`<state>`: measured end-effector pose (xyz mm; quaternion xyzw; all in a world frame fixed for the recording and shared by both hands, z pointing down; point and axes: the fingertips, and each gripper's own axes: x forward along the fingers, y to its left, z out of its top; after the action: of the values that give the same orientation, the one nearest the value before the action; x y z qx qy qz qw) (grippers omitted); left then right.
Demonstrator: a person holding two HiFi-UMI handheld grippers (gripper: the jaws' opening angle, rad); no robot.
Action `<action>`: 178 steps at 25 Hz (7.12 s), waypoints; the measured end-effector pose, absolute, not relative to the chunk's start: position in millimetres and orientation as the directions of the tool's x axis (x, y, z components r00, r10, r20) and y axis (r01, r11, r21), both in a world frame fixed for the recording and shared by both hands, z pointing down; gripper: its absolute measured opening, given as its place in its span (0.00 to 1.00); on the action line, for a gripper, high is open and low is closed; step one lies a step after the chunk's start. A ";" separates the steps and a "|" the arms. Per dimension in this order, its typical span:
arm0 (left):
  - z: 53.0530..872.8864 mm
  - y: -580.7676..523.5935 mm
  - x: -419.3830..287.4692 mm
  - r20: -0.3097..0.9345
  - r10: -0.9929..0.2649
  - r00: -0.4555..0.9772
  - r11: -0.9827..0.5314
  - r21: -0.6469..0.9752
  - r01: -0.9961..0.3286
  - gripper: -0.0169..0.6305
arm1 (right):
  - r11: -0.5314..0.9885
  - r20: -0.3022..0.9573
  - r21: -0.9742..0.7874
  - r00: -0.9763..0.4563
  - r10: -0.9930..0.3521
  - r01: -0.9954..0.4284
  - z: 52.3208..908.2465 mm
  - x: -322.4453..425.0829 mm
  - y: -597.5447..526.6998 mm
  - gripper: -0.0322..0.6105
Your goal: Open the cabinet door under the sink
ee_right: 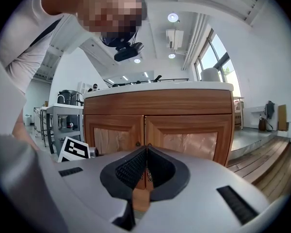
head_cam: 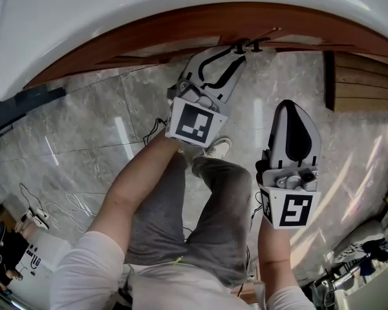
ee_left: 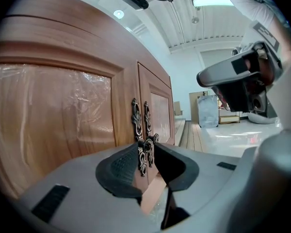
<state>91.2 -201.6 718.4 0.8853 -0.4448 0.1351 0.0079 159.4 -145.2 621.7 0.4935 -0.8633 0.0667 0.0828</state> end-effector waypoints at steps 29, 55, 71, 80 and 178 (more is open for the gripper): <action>721.1 -192.5 93.5 0.224 -0.744 0.629 -0.662 -0.118 -0.740 0.10 | 0.503 0.194 -0.022 -0.497 -0.846 -0.864 646.3 160.5 -163.5 0.10; 715.2 -129.5 95.1 0.255 -0.615 0.746 -0.778 -0.043 -0.626 0.09 | 0.607 0.225 0.124 -0.574 -0.788 -0.785 650.0 112.3 -190.6 0.10; 715.9 -102.5 85.3 0.269 -0.584 0.766 -0.798 -0.018 -0.602 0.09 | 0.766 0.199 0.042 -0.746 -0.636 -0.642 657.3 84.9 -182.1 0.10; 709.9 -75.6 73.1 0.292 -0.555 0.779 -0.808 0.036 -0.588 0.09 | 0.775 0.200 -0.037 -0.765 -0.613 -0.631 650.9 74.8 -150.5 0.10; 327.6 -25.7 -94.0 0.324 -0.849 0.417 -0.422 0.059 -0.905 0.05 | 0.766 0.315 -0.094 -0.749 -0.582 -0.635 314.3 -21.5 -28.2 0.10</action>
<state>-94.0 -25.7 327.6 0.8342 -0.5255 0.1228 0.1130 -21.5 -28.2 314.3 0.3274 -0.9300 0.0980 0.1351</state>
